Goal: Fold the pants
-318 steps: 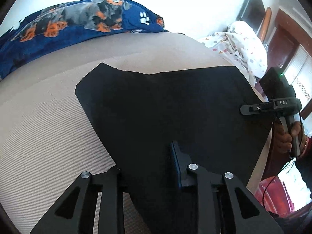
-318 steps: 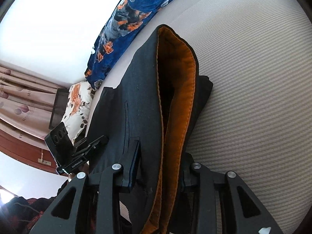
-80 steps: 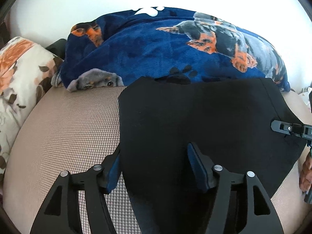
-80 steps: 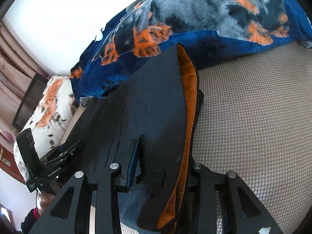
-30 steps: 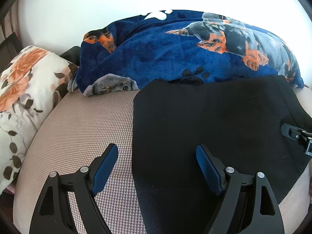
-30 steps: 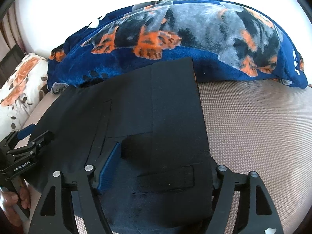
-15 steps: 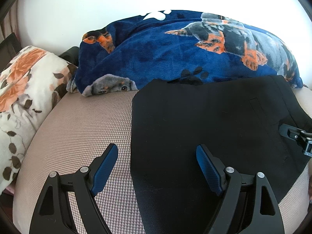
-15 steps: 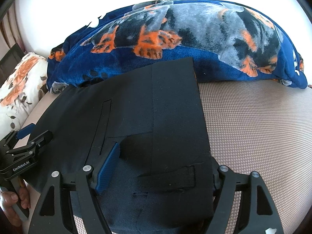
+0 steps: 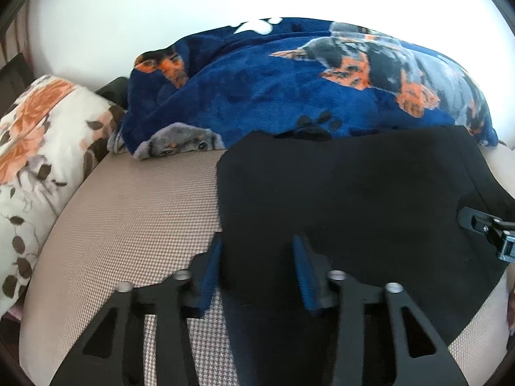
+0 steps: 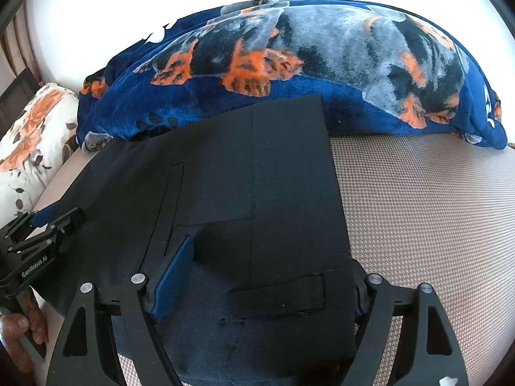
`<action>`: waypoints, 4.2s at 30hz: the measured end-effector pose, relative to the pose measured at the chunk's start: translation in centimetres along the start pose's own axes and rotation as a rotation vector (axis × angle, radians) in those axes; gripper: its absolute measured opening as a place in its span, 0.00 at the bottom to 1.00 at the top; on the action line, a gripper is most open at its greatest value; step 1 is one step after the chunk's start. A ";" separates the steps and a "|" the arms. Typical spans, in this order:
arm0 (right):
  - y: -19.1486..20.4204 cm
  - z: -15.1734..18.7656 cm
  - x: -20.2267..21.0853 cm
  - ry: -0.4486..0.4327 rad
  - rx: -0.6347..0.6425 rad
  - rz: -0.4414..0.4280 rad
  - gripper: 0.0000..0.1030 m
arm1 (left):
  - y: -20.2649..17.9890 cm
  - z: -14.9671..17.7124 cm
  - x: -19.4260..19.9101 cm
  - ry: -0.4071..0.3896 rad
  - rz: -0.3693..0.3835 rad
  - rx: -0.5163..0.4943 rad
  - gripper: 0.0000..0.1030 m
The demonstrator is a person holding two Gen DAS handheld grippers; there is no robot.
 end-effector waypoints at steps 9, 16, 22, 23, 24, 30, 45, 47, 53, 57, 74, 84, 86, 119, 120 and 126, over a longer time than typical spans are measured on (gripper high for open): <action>0.0 0.0 0.0 0.000 0.001 0.002 0.78 | 0.0 0.0 -0.1 0.003 0.001 0.001 0.34; 0.0 0.0 -0.1 0.001 0.002 0.003 0.79 | 0.1 0.0 -0.1 0.002 0.001 0.001 0.34; 0.1 -0.1 -0.3 0.002 0.007 0.010 0.80 | 0.1 0.0 -0.1 0.002 0.002 0.001 0.34; 0.1 -0.1 -0.3 0.002 0.008 0.011 0.81 | 0.0 0.0 -0.1 0.002 0.002 0.001 0.34; 0.1 -0.1 -0.3 0.002 0.009 0.012 0.81 | 0.0 0.0 -0.1 0.002 0.002 0.001 0.34; 0.1 -0.1 -0.3 0.004 0.007 0.020 0.84 | 0.0 0.0 -0.1 0.002 0.000 0.001 0.34; -0.2 0.3 0.6 -0.022 -0.001 0.040 0.87 | 0.0 0.1 0.5 -0.023 -0.055 0.005 0.34; -0.3 0.7 1.6 -0.063 -0.015 0.056 0.87 | 0.2 0.2 0.7 -0.029 -0.054 0.014 0.34; -0.2 2.5 4.9 -0.158 -0.025 0.076 0.87 | 0.8 0.7 1.9 -0.074 -0.082 0.048 0.35; 0.6 3.5 7.2 -0.198 -0.017 0.052 0.87 | 0.8 1.6 3.7 -0.126 -0.123 0.039 0.56; 6.3 8.4 15.2 -0.269 0.059 -0.103 0.90 | 0.7 6.9 15.7 -0.306 -0.189 0.072 0.99; 8.2 11.6 18.9 -0.339 0.109 -0.080 0.91 | 0.1 8.9 21.6 -0.375 -0.184 0.103 1.00; 8.4 12.0 19.8 -0.358 0.114 -0.080 0.92 | 0.3 9.2 22.5 -0.387 -0.170 0.118 1.00; 7.3 13.7 21.3 -0.370 0.095 -0.066 0.93 | -1.9 11.1 27.1 -0.427 -0.063 0.128 1.00; 7.2 13.7 21.2 -0.369 0.095 -0.065 0.93 | -2.0 11.1 26.9 -0.423 -0.061 0.128 1.00; 7.0 13.7 20.9 -0.358 0.085 -0.062 0.93 | -2.5 11.3 25.9 -0.396 -0.062 0.114 1.00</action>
Point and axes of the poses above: each gripper's, at about its wrist camera, not at the fingertips, and x roughly against the way its jaws point, y to its left, z to its underside, the point moved 4 cm from there along -x, roughly the way its jaws point, and after that the axes turned 13 degrees about y, right-handed, at the moved point
